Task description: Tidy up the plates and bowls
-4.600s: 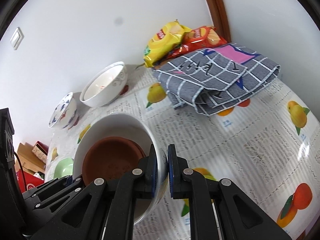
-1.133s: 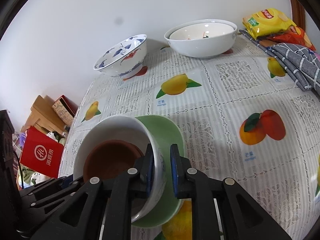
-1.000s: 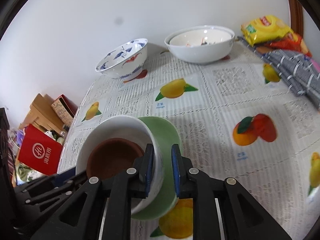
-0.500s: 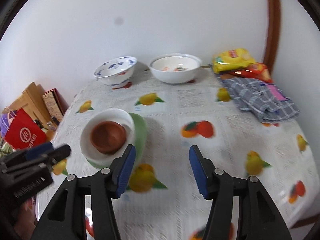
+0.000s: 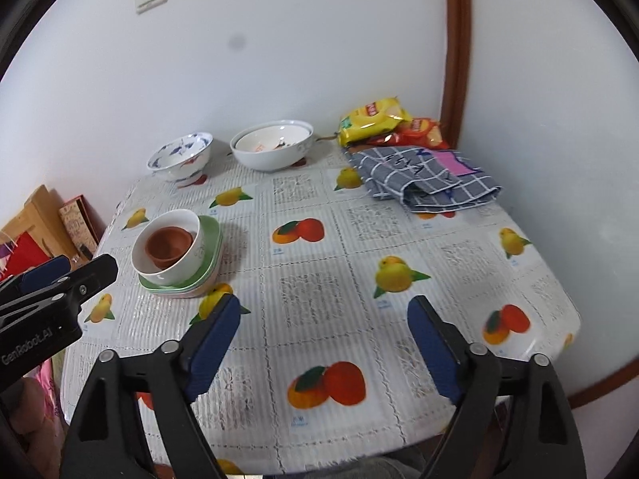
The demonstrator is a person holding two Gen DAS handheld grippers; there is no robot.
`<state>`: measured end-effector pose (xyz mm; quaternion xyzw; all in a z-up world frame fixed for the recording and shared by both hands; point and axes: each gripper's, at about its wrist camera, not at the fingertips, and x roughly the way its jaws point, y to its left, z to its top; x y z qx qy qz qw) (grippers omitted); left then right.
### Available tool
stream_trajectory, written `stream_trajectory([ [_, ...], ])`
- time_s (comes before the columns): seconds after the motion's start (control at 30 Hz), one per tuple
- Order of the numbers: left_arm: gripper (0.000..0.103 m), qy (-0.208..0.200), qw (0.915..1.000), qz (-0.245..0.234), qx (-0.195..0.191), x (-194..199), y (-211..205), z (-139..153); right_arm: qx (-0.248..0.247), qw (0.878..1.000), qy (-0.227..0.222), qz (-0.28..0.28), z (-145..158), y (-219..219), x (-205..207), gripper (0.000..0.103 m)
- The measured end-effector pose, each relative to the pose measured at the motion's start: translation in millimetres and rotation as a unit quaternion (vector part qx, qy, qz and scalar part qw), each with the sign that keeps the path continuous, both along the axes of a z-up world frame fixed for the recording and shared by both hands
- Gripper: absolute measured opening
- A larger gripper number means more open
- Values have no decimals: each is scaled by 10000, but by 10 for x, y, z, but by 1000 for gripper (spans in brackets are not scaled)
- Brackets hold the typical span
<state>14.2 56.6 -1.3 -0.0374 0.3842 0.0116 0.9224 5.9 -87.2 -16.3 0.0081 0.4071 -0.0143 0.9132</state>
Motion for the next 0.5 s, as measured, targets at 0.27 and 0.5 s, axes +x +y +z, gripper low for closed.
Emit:
stream_trajectory([
  [0.27,85,-47,10000,-22,26,-183,-75,62,-160,9996,-136,-189,132,-31,-226,94],
  [0.5,86,-63,10000,-23,7,-261,-97,73,-163,9996,-145,-165,171,-16,-342,95],
])
